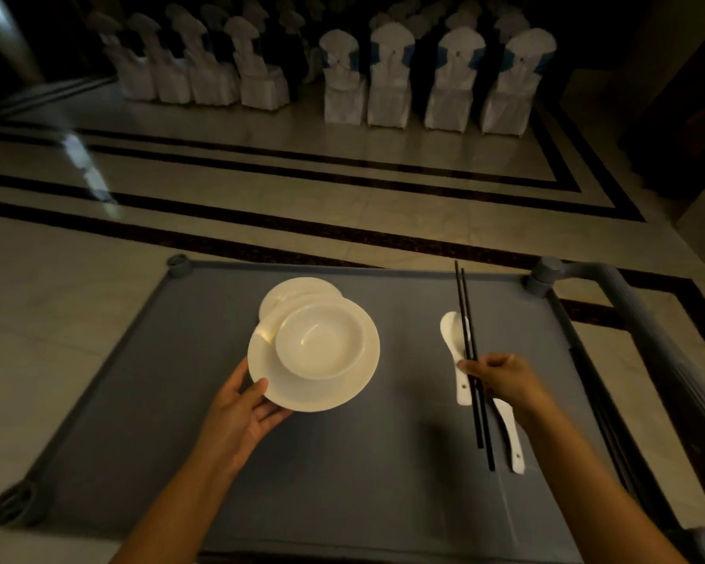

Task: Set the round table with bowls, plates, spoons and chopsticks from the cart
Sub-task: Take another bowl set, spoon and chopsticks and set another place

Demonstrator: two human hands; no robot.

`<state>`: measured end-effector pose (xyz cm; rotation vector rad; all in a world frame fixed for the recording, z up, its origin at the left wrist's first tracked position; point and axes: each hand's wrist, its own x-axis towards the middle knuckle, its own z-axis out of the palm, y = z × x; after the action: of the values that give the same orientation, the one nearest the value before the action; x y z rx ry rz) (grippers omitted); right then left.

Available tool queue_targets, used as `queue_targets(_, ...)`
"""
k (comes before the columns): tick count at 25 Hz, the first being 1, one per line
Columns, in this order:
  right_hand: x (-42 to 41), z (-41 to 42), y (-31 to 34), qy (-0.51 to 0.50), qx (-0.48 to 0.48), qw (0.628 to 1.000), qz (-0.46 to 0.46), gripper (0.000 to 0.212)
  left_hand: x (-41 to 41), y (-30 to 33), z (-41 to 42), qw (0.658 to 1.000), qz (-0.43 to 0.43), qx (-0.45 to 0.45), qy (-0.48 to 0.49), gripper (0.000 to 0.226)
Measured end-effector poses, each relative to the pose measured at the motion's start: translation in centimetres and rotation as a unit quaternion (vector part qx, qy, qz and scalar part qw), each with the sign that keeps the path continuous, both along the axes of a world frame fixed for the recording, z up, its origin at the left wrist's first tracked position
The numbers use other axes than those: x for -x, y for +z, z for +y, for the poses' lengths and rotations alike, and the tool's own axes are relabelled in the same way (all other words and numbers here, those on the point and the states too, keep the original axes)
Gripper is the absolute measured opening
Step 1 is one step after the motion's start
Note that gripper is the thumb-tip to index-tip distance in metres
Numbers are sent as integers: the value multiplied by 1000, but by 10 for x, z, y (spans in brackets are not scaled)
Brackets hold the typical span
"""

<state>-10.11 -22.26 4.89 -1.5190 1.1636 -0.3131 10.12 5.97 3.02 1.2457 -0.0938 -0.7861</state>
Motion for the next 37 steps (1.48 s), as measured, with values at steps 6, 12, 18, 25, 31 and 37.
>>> queue_targets(6,-112,88,41,171,-10,983,-65,31,-16,25,101,991,-19,17,131,43)
queue_targets(12,-208,256,67,329,-12,939,-105,22,-17,43,265,952,-18,42,303,38)
queue_targets(18,-270,484,66,480,-46,867,-124,22,16,53,483,899,-25,35,435,41)
queue_targets(25,-295,747,69,647,-96,748,-112,25,98,64,691,792,-30,31,609,43)
queue_targets(31,-306,963,64,775,-110,615,-97,27,157,61,822,656,-25,38,753,40)
queue_targets(37,-304,1193,57,871,-131,464,-97,24,189,56,950,525,-43,35,850,46)
